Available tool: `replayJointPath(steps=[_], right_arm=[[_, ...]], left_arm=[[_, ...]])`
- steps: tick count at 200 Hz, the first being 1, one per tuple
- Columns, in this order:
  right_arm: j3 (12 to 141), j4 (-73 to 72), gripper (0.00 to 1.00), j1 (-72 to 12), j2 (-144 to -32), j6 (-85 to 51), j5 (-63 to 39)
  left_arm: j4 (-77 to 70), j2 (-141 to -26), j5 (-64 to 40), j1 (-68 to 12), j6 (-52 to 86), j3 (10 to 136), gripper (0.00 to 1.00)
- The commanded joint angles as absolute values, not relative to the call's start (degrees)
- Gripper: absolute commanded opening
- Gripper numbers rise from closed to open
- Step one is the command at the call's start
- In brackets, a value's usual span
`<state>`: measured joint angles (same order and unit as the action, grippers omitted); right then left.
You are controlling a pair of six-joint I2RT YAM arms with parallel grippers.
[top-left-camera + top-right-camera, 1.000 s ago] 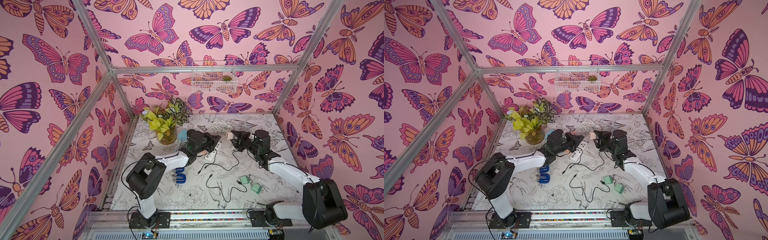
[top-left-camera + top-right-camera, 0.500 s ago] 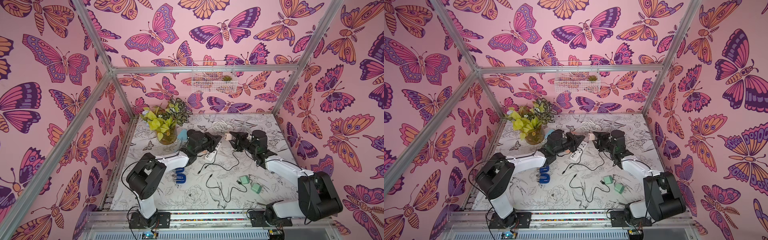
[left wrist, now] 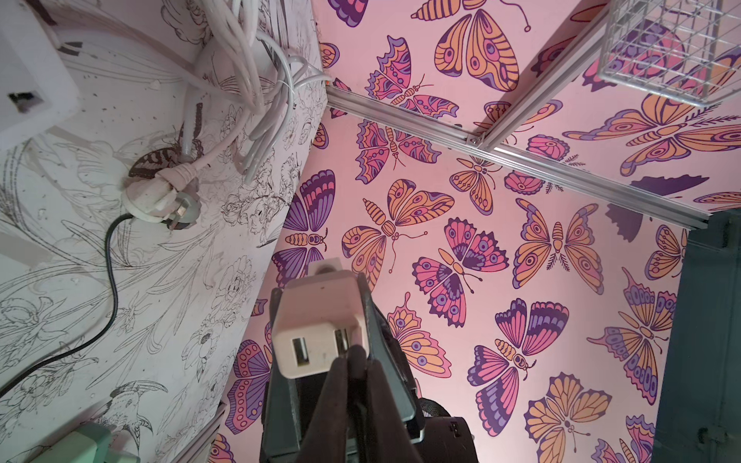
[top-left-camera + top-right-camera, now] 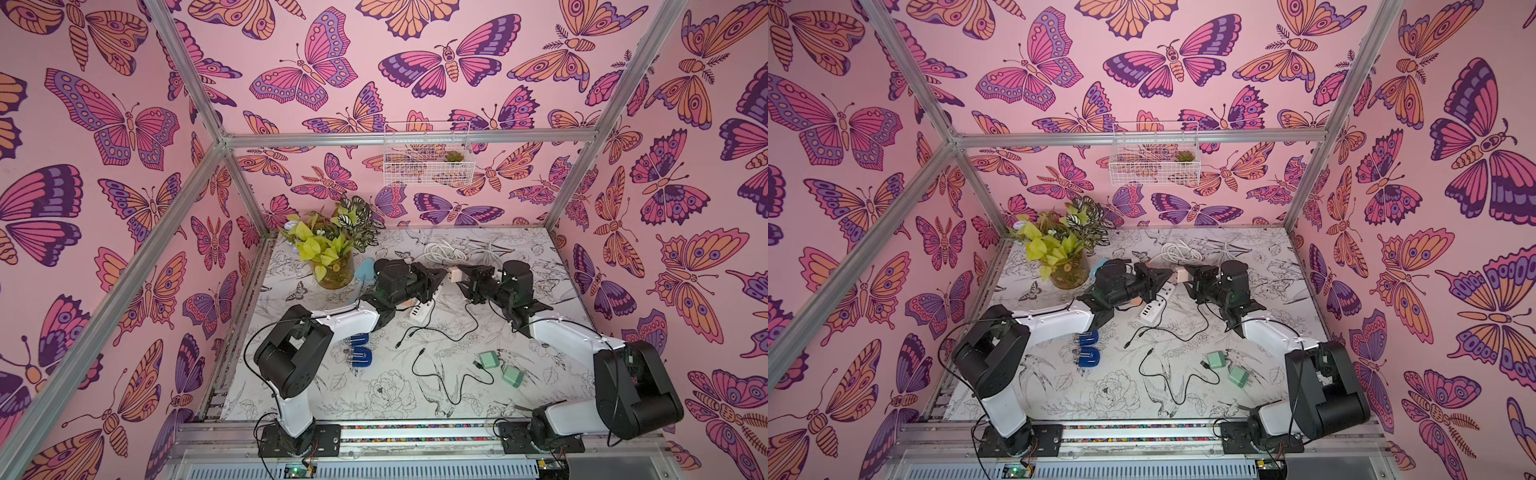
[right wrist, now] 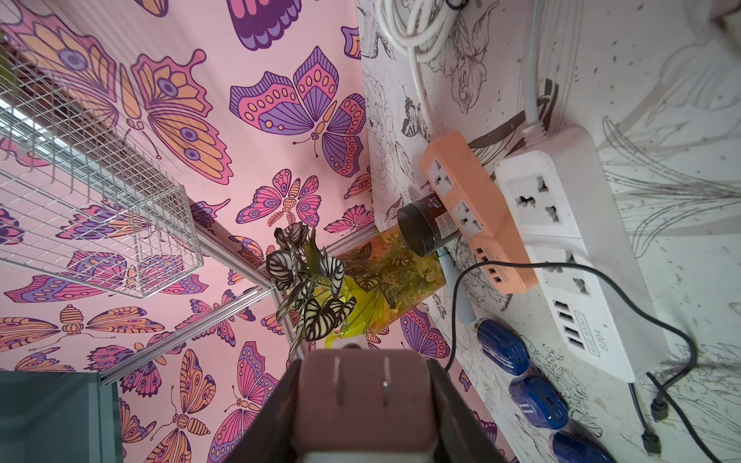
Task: Charge the electric shaver
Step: Insert the charging cable into the plug.
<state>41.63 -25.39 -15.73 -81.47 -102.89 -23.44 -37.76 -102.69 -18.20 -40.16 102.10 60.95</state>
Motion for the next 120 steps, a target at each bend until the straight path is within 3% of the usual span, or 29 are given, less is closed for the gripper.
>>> replayJointPath(steps=[1, 120], right_arm=[[43.06, -27.35, 0.0, -16.17, -82.05, -102.34, -25.05], [43.14, -31.41, 0.0, -16.17, -82.09, -102.21, -26.77]], left_arm=[[-39.28, -104.07, -19.68, -40.48, 102.22, 62.33, 0.0], [-38.36, -104.77, -21.61, -40.44, 104.06, 61.96, 0.0]])
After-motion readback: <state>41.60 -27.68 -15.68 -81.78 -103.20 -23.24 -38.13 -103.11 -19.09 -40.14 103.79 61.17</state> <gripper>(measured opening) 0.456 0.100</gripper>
